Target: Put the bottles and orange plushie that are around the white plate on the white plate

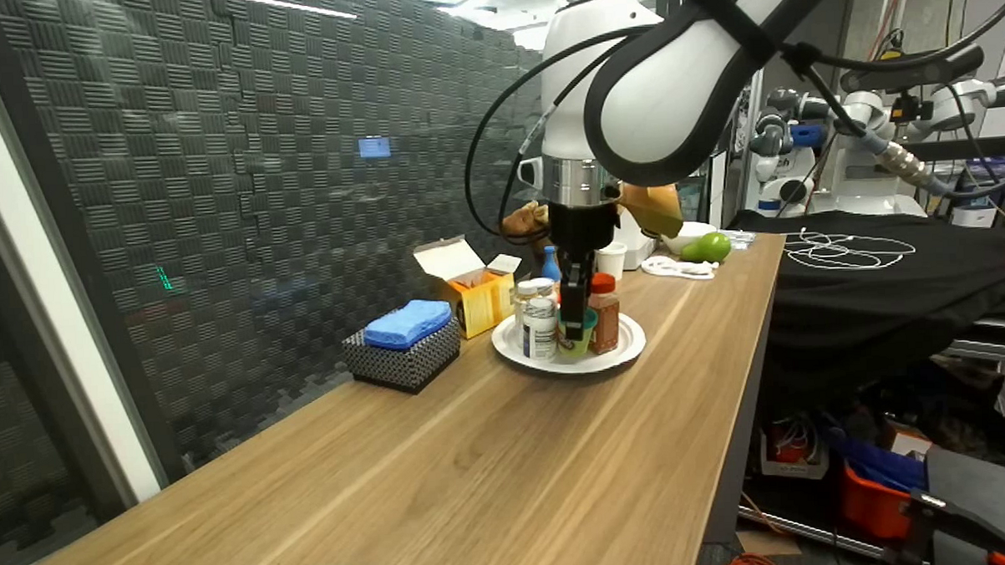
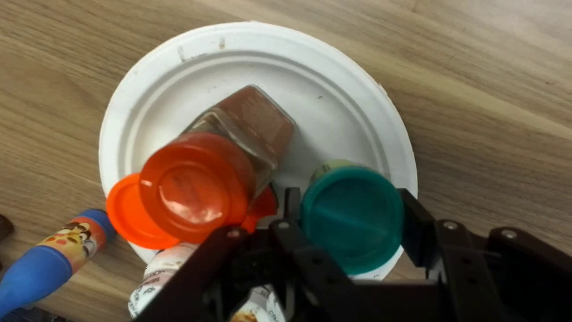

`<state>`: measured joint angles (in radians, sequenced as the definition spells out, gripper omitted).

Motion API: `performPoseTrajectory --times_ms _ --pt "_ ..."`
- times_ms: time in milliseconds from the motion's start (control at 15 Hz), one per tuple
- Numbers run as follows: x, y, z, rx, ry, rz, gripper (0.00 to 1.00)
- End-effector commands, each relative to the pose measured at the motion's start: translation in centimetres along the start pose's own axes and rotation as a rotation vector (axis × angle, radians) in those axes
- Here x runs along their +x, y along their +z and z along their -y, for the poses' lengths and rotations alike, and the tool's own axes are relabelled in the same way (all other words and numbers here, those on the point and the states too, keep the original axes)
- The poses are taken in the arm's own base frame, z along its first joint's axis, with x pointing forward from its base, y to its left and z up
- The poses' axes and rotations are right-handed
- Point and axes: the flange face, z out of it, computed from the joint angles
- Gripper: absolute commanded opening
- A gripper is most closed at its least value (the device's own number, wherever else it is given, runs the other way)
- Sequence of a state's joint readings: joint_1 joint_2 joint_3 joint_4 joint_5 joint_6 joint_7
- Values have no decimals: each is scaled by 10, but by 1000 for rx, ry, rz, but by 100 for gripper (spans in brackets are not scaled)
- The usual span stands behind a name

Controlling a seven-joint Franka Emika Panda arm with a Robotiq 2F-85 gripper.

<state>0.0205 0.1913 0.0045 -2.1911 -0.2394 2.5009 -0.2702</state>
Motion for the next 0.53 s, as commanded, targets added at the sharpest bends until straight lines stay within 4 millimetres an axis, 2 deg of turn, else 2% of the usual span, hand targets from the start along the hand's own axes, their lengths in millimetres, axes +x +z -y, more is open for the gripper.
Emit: performPoseTrajectory --times_ms 0,200,267,333,467 --pt "-5 -7 0 -2 -17 -30 28" --pt "-6 -5 1 -6 -17 -28 28" --pt "-6 -5 1 -7 -20 -30 57" --pt "-6 -7 0 -11 -17 -36 79" --pt "-5 -8 -1 -14 -13 -44 92"
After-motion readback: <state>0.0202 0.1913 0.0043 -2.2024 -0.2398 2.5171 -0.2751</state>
